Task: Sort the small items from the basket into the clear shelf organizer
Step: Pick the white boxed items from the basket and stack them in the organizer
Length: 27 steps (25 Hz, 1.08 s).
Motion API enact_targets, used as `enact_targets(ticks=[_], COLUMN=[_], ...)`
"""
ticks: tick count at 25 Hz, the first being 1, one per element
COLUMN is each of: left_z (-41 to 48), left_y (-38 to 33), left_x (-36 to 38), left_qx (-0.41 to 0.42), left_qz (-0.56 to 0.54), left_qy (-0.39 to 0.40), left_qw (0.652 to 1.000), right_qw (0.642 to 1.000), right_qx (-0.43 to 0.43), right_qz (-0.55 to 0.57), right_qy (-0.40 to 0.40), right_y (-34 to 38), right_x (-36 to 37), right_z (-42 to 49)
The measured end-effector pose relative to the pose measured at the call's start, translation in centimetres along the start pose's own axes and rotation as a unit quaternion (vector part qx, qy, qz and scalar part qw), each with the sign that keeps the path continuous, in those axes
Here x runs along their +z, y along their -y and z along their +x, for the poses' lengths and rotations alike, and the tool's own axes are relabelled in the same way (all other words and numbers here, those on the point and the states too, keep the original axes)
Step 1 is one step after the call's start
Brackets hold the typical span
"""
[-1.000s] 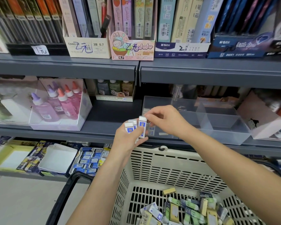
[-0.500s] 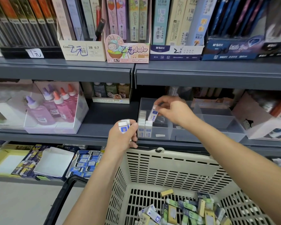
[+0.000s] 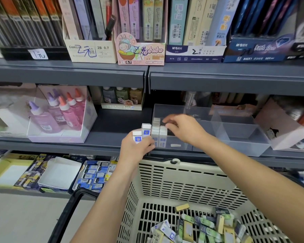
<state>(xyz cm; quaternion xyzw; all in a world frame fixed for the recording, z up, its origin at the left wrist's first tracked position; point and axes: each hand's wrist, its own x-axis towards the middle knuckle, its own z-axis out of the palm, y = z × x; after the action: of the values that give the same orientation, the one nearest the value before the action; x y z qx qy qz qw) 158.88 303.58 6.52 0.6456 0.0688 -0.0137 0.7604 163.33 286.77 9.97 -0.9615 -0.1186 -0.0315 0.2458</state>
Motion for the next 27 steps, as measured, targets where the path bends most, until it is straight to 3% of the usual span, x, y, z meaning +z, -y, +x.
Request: enact_targets(ticks=[2, 4, 7, 11, 18, 21, 24, 27], left_z=[-0.2, -0.4, -0.8, -0.5, 0.0, -0.1, -0.3, -0.3], left_y=[-0.2, -0.3, -0.3, -0.5, -0.9, -0.7, -0.3, -0.2], left_x=[0.1, 0.4, 0.8, 0.5, 0.6, 0.3, 0.0, 0.1], left_qx=[0.002, -0.001, -0.004, 0.012, -0.063, -0.015, 0.045, 0.048], left_qz=[-0.01, -0.009, 0.001, 0.062, -0.053, -0.006, 0.022, 0.021], left_qy=[0.015, 0.033, 0.053, -0.024, -0.02, -0.024, -0.027, -0.008], left_qw=[1.0, 0.999, 0.999, 0.998, 0.996, 1.0, 0.998, 0.999], right_qw=[0.995, 0.983, 0.975, 0.953, 0.953, 0.972, 0.985, 0.989], right_qx=[-0.015, -0.029, -0.03, 0.033, 0.086, 0.088, 0.08, 0.079], right_qz=[0.089, 0.181, 0.215, 0.298, 0.277, 0.19, 0.145, 0.127], right_qy=[-0.035, 0.005, 0.043, -0.048, -0.081, -0.108, -0.053, -0.006], right_y=[0.9, 2.0, 2.3, 0.6, -1.0, -1.1, -0.8, -0.8], right_x=[-0.3, -0.5, -0.8, -2.3, -1.8, -1.5, -0.7, 0.5], right_z=[-0.7, -1.4, -1.8, -0.5, 1.7, 2.3, 2.3, 2.4])
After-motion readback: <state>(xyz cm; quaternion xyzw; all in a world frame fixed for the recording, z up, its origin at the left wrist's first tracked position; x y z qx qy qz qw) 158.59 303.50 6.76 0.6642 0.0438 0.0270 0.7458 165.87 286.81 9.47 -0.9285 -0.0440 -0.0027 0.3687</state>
